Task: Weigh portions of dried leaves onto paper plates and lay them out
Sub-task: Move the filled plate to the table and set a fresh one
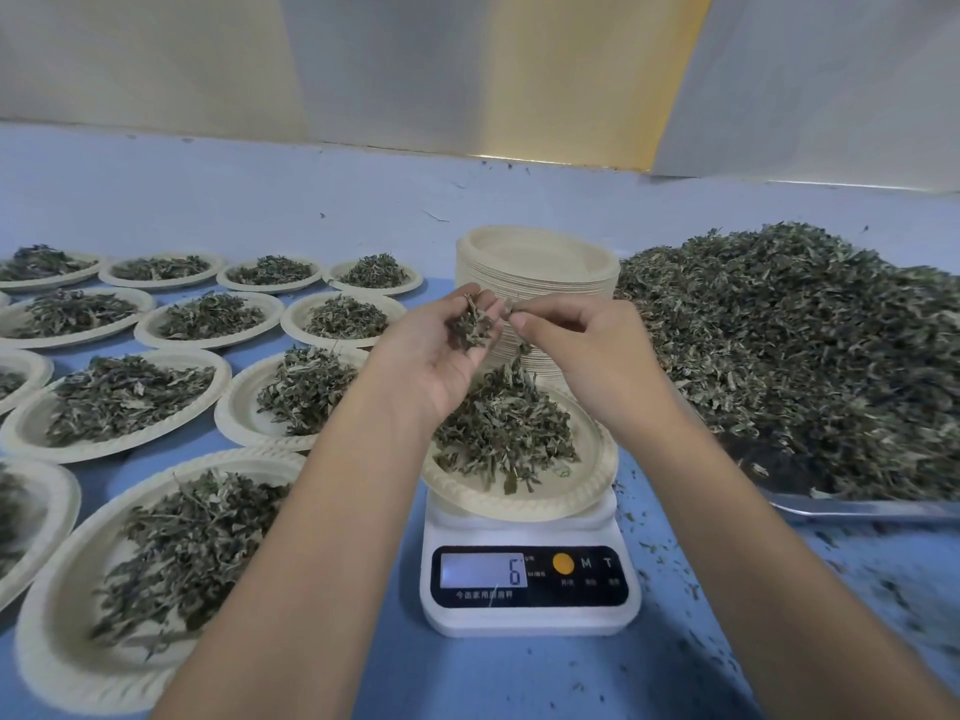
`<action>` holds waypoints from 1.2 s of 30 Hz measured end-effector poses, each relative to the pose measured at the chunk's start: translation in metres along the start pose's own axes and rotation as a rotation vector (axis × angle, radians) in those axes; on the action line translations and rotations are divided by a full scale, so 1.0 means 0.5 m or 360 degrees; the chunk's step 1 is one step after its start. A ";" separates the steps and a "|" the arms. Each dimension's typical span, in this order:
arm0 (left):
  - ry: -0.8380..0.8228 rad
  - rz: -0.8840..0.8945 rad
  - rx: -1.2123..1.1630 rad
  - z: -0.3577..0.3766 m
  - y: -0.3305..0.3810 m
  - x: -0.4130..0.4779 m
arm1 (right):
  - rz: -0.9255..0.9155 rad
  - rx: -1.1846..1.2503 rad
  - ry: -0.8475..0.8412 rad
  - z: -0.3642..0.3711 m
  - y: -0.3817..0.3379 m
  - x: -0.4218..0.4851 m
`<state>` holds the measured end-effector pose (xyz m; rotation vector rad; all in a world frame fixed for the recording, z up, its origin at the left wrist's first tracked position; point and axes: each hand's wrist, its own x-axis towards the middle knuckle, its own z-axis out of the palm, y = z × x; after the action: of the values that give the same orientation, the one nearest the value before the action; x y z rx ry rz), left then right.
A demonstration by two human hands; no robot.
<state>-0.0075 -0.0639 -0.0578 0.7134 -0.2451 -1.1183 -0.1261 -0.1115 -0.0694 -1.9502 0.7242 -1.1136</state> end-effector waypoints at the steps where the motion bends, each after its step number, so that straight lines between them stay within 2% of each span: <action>1: -0.0007 -0.0011 0.0002 0.001 -0.002 -0.001 | -0.0015 0.0010 -0.0007 0.001 -0.001 -0.001; 5: -0.0063 -0.0051 0.0031 0.003 -0.006 -0.007 | -0.0036 0.0146 0.0025 0.006 -0.005 -0.001; 10: -0.0157 -0.0092 0.0057 0.006 -0.012 -0.012 | -0.0121 0.0127 0.0048 0.009 -0.005 -0.004; 18: -0.0092 -0.0189 -0.0061 0.010 -0.015 -0.014 | -0.0179 0.0078 0.0105 0.011 -0.011 -0.010; 22: -0.0059 -0.0169 -0.0100 0.007 -0.003 -0.015 | -0.0117 0.0060 0.0125 0.011 -0.009 -0.008; 26: -0.0053 -0.0118 0.0072 0.011 -0.002 -0.017 | -0.0038 -0.0010 -0.0001 0.015 -0.003 -0.006; 30: -0.0110 -0.0086 0.0316 0.017 -0.016 -0.020 | -0.0054 -0.0148 0.0048 0.020 0.003 -0.007; 36: -0.0148 -0.0079 0.0167 0.018 -0.016 -0.024 | -0.0006 -0.0045 0.0121 0.011 0.003 -0.003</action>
<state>-0.0233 -0.0591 -0.0540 0.7647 -0.3688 -1.1938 -0.1223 -0.1094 -0.0733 -1.9421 0.7808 -1.1908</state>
